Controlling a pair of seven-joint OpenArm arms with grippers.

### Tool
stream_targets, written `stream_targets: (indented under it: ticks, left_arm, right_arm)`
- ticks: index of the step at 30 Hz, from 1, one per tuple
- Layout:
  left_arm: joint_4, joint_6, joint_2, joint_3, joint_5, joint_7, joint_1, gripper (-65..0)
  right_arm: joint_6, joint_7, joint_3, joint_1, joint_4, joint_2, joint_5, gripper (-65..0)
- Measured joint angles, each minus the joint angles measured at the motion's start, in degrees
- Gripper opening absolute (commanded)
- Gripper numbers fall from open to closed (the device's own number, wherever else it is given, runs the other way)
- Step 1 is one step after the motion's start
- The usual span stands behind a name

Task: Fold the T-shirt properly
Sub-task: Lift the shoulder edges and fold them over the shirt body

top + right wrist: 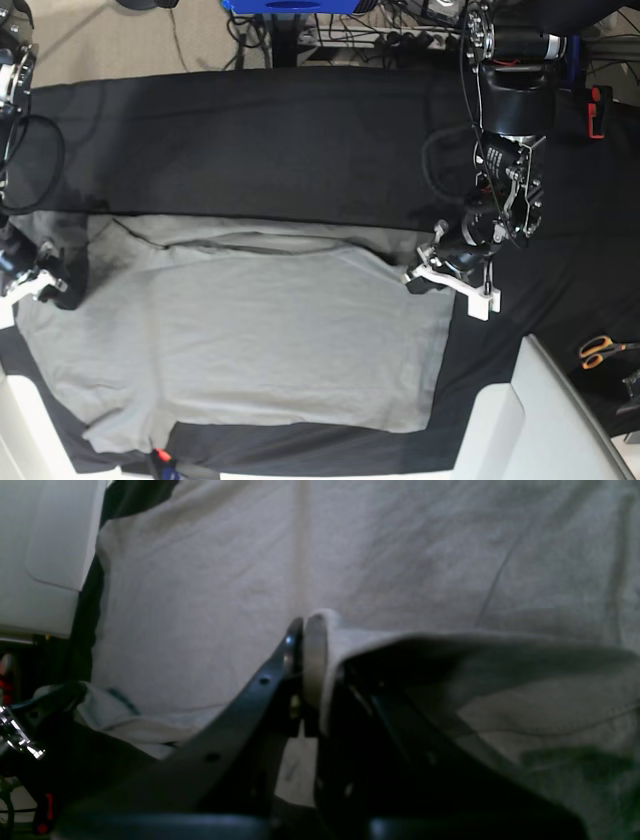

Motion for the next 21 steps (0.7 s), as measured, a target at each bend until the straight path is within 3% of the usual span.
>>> stream_targets:
  ticks: [5,10,15,21]
  left_arm:
    - [-0.4,0.0,0.1,0.0,0.0,-0.5,-0.1,-65.0]
    - [-0.4,0.0,0.4,-4.2,-0.2,-1.0,-0.3,-65.0]
    - [-0.4,0.0,0.3,-4.7,-0.2,-1.0,-0.5,-65.0]
    - [-0.4,0.0,0.3,-4.2,-0.2,-1.0,-0.6,-65.0]
  right_arm:
    - [0.0,0.0,0.2,0.0,0.0,0.0,0.0,-65.0]
    - [0.0,0.0,0.3,0.0,0.0,0.0,0.0,-65.0]
    - [0.0,4.9,0.4,0.0,0.0,-1.8,0.0,-65.0]
    - [0.0,5.4,0.4,-0.3,0.0,-2.4,0.0,-65.0]
